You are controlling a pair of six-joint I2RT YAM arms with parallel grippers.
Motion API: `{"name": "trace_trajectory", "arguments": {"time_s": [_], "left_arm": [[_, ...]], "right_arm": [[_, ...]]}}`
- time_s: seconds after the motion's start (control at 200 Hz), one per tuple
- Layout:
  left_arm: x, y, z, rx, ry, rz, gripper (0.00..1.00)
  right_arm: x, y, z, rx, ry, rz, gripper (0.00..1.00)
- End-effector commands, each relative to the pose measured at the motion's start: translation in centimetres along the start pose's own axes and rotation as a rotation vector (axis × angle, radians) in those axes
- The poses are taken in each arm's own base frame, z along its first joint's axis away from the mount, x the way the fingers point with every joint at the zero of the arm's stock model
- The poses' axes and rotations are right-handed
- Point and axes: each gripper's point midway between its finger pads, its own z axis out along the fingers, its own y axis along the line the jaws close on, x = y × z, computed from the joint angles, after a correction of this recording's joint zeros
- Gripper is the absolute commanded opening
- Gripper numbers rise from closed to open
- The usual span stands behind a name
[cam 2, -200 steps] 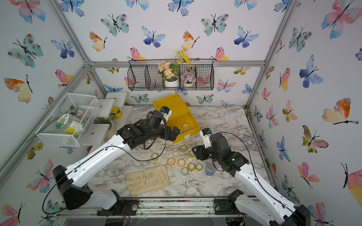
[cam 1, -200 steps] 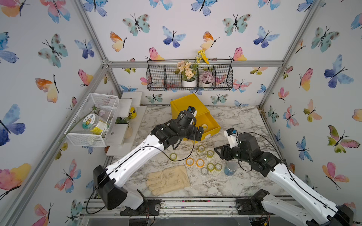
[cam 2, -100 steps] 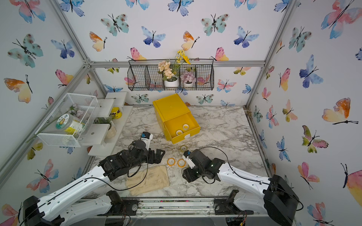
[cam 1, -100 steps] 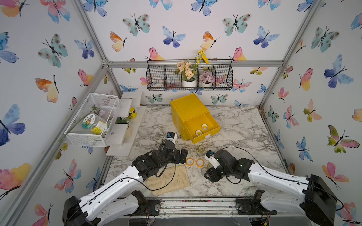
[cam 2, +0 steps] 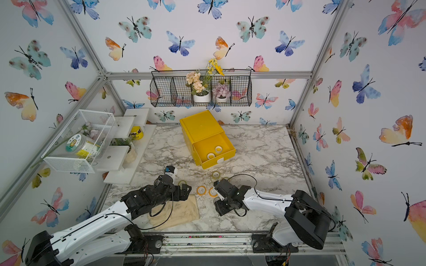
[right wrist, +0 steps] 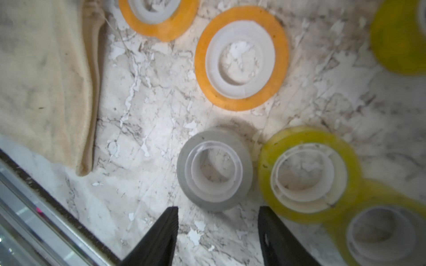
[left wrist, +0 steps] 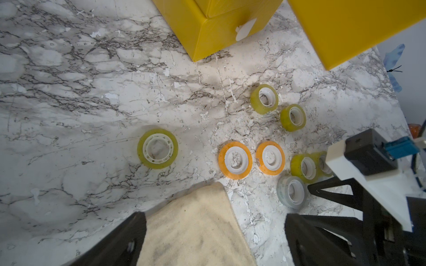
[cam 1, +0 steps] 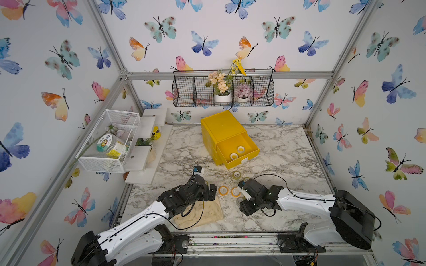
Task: Place the transparent tape into the drawer according to color
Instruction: Pick up the tape at the center of the board.
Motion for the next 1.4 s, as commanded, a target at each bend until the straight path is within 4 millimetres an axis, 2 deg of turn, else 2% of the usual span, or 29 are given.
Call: {"name": "trace_trajectory", "arguments": {"time_s": [0.0, 0.185, 0.486, 0.656, 0.806, 1.016, 1.236, 1.391], "left_arm": [[-0.5, -0.1, 0.2, -0.005, -0.023, -0.01, 0.99], [-0.3, 0.0, 0.4, -0.007, -0.018, -0.01, 0.99], [0.1, 0.4, 0.8, -0.027, -0.004, -0.01, 0.99], [0.2, 0.5, 0.8, -0.03, -0.003, -0.01, 0.99], [0.2, 0.6, 0.9, -0.037, -0.003, -0.013, 0.99], [0.6, 1.3, 1.0, -0.063, 0.0, -0.033, 0.99], [0.6, 1.5, 0.8, -0.069, -0.004, -0.053, 0.99], [0.4, 1.4, 0.6, -0.065, -0.007, -0.054, 0.99]], "right_arm": [[-2.0, -0.5, -0.1, 0.072, -0.048, -0.012, 0.6], [-2.6, 0.2, 0.6, 0.068, -0.043, -0.043, 0.6], [-1.7, 0.4, 2.0, 0.111, 0.006, -0.079, 0.55], [-1.9, 0.7, 1.8, 0.104, -0.008, -0.082, 0.5], [-2.7, 1.3, 0.6, 0.08, -0.043, -0.084, 0.46], [-4.4, 3.1, -3.1, -0.005, -0.135, -0.093, 0.42], [-7.8, 4.3, -10.1, -0.032, -0.31, -0.104, 0.41], [-11.6, 4.5, -16.4, 0.011, -0.467, -0.122, 0.41]]}}
